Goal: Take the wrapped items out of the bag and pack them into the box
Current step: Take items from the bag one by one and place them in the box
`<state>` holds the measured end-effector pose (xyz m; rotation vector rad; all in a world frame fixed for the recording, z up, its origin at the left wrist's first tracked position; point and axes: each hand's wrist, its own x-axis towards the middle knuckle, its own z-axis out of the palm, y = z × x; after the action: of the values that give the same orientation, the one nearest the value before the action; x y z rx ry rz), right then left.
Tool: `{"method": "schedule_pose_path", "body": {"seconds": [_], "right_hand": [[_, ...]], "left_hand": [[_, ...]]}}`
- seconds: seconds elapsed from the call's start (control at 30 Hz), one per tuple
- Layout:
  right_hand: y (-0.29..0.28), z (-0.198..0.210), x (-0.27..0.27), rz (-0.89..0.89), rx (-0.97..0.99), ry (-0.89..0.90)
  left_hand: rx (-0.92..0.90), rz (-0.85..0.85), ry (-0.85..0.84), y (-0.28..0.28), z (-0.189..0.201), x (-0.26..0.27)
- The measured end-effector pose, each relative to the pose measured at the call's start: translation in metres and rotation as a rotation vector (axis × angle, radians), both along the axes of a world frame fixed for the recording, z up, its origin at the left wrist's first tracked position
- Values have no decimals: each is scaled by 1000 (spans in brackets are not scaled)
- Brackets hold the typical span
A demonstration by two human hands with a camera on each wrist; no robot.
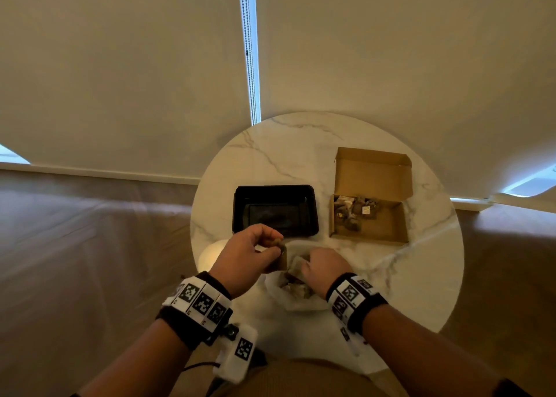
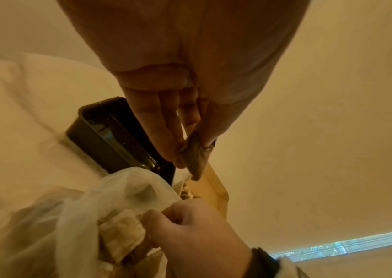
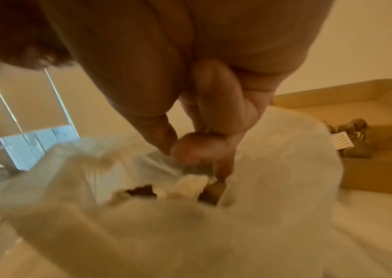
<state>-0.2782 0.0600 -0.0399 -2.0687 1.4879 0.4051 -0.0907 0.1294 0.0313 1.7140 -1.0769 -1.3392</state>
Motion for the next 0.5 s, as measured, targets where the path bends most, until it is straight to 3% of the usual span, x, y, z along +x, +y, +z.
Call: {"method": "schedule_pose_path", "body": {"seconds": [0.23,0.4,0.5], "right_hand": [[-1,-26,15,-104,45,107],[-1,-87,-5,-117,102,36],[5,-29,-1,-111,111,-59]], "left_hand": [[26,-42,-10,18,-11,7],[55,-63,-23,18,-11,9],[63,-92,-43,17,-12,11]]}}
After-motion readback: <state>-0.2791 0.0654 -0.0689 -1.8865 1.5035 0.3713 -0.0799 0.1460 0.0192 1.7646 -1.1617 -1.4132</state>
